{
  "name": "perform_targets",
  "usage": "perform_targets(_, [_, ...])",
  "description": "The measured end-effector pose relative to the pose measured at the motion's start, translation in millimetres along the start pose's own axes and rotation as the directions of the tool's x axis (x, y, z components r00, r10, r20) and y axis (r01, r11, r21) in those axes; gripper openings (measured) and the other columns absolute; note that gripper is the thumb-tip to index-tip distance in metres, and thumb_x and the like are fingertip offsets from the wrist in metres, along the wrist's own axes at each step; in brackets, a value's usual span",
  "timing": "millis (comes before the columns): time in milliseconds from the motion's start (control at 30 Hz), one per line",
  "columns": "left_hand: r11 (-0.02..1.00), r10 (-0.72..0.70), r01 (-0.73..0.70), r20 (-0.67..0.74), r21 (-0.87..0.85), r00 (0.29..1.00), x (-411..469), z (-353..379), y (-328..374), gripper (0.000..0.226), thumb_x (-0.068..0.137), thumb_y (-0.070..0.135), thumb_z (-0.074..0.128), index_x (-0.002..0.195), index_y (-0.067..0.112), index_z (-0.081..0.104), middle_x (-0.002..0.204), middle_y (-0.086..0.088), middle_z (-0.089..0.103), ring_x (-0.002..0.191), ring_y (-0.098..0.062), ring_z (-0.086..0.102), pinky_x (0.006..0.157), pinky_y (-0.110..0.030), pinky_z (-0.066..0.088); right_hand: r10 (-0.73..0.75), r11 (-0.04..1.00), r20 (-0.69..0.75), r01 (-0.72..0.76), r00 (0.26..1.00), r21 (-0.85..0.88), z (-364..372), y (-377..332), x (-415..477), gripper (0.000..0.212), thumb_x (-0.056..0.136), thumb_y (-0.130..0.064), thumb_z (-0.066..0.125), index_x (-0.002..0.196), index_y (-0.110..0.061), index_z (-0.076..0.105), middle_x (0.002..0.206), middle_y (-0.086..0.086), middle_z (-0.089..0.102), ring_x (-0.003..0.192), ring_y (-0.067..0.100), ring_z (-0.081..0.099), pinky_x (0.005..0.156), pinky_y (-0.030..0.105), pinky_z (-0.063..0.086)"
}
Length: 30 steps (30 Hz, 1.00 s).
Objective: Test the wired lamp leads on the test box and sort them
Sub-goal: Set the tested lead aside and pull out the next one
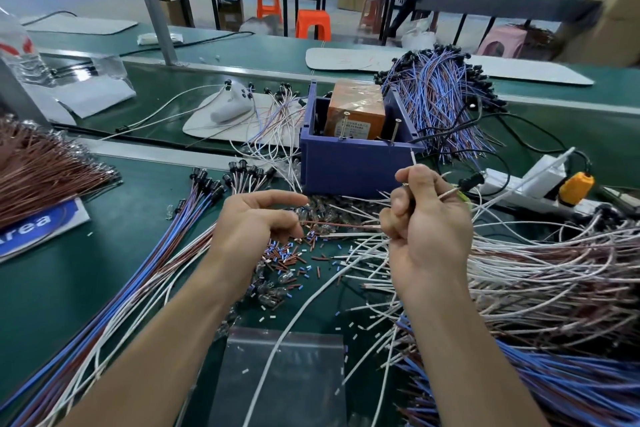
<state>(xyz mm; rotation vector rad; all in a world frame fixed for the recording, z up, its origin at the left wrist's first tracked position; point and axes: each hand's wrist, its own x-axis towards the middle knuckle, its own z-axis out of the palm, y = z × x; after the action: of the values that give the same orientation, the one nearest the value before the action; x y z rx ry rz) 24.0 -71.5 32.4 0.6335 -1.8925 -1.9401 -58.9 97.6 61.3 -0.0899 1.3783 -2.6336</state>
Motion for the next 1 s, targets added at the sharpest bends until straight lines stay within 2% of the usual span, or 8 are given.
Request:
perform_targets(167, [0.997, 0.041, -0.038, -0.066, 0.060, 0.997, -0.7, -1.4, -1.6, 0.025, 0.077, 0.011, 0.061, 0.083, 0.022, 0.083, 0.061, -0.002, 0.066, 0.061, -0.013, 0.058, 0.071, -0.028, 0.049, 0.030, 0.991, -0.072, -0.021, 0.997, 0.129, -4.0, -2.6, 4.3, 0.036, 0.105, -0.016, 0.054, 0.072, -0.012, 0.067, 0.051, 0.001, 0.048, 0.039, 0.009, 0.028, 0.043, 0.024, 0.021])
perform_targets(267, [0.978, 0.085, -0.084, 0.003, 0.193, 0.996, -5.1, -0.9, 1.5, 0.020, 0.069, 0.023, 0.067, 0.079, 0.029, 0.083, 0.084, 0.009, 0.077, 0.083, -0.004, 0.069, 0.082, -0.030, 0.049, 0.047, 0.985, -0.098, -0.030, 0.994, 0.169, -5.2, -4.0, 5.9, 0.037, 0.105, -0.019, 0.053, 0.072, -0.012, 0.068, 0.052, 0.001, 0.049, 0.038, 0.009, 0.027, 0.041, 0.022, 0.024])
perform_targets(400, [0.940, 0.107, -0.135, 0.105, 0.314, 0.989, -8.5, 2.9, 0.0, 0.039, 0.079, 0.004, 0.075, 0.086, 0.042, 0.082, 0.083, 0.012, 0.078, 0.071, 0.001, 0.066, 0.065, -0.016, 0.053, 0.078, 0.963, -0.091, -0.052, 0.993, 0.263, -6.6, -4.1, 6.1, 0.030, 0.106, -0.022, 0.052, 0.080, -0.011, 0.065, 0.054, 0.000, 0.050, 0.040, 0.009, 0.028, 0.042, 0.021, 0.027])
perform_targets(567, [0.995, 0.082, -0.061, 0.285, -0.084, 0.955, -16.5, 16.5, 2.6, 0.029, 0.076, 0.004, 0.085, 0.095, 0.027, 0.085, 0.091, -0.005, 0.081, 0.086, -0.012, 0.076, 0.076, -0.016, 0.055, 0.105, 0.951, -0.072, -0.079, 0.992, 0.298, -4.3, -3.2, 4.5, 0.028, 0.105, -0.023, 0.052, 0.082, -0.010, 0.063, 0.057, 0.000, 0.051, 0.041, 0.010, 0.029, 0.043, 0.021, 0.030])
perform_targets(667, [0.921, 0.067, 0.075, 0.345, -0.383, 0.936, -16.7, 22.2, 2.1, 0.041, 0.053, 0.026, 0.100, 0.089, 0.016, 0.085, 0.085, -0.008, 0.079, 0.074, -0.012, 0.073, 0.071, -0.020, 0.058, 0.104, 0.978, -0.056, -0.091, 0.993, 0.186, 1.9, 4.1, 0.6, 0.028, 0.105, -0.017, 0.053, 0.082, -0.007, 0.065, 0.061, 0.005, 0.061, 0.041, 0.011, 0.043, 0.043, 0.020, 0.038])
perform_targets(767, [0.838, 0.053, 0.153, 0.357, -0.524, 0.933, -16.2, 20.8, 1.3, 0.048, 0.045, 0.031, 0.104, 0.084, 0.012, 0.083, 0.078, -0.007, 0.075, 0.069, -0.011, 0.071, 0.068, -0.020, 0.058, 0.045, 0.999, -0.023, -0.045, 0.999, -0.005, 7.1, 11.9, -2.1, 0.030, 0.106, -0.013, 0.050, 0.083, -0.004, 0.066, 0.066, 0.013, 0.071, 0.047, 0.017, 0.064, 0.045, 0.022, 0.051])
perform_targets(900, [0.883, -0.046, 0.175, 0.289, -0.436, 0.956, -11.0, 15.2, 9.5, 0.019, 0.063, 0.027, 0.090, 0.079, 0.022, 0.082, 0.097, -0.003, 0.079, 0.079, -0.009, 0.074, 0.073, -0.025, 0.053, -0.090, 0.879, 0.119, 0.135, 0.989, -0.458, 1.8, 19.0, -3.0, 0.031, 0.107, -0.015, 0.050, 0.085, -0.009, 0.071, 0.072, 0.010, 0.076, 0.063, 0.023, 0.074, 0.062, 0.029, 0.061])
perform_targets(1000, [0.922, -0.117, 0.198, 0.248, -0.333, 0.962, -5.0, 7.4, 20.5, 0.010, 0.075, 0.028, 0.072, 0.075, 0.026, 0.081, 0.095, -0.010, 0.080, 0.071, -0.014, 0.076, 0.057, -0.022, 0.057, -0.135, 0.681, 0.214, 0.247, 0.967, -0.689, -5.4, 15.2, 0.2, 0.032, 0.106, -0.018, 0.052, 0.080, -0.016, 0.071, 0.066, 0.002, 0.074, 0.056, 0.018, 0.070, 0.059, 0.036, 0.059])
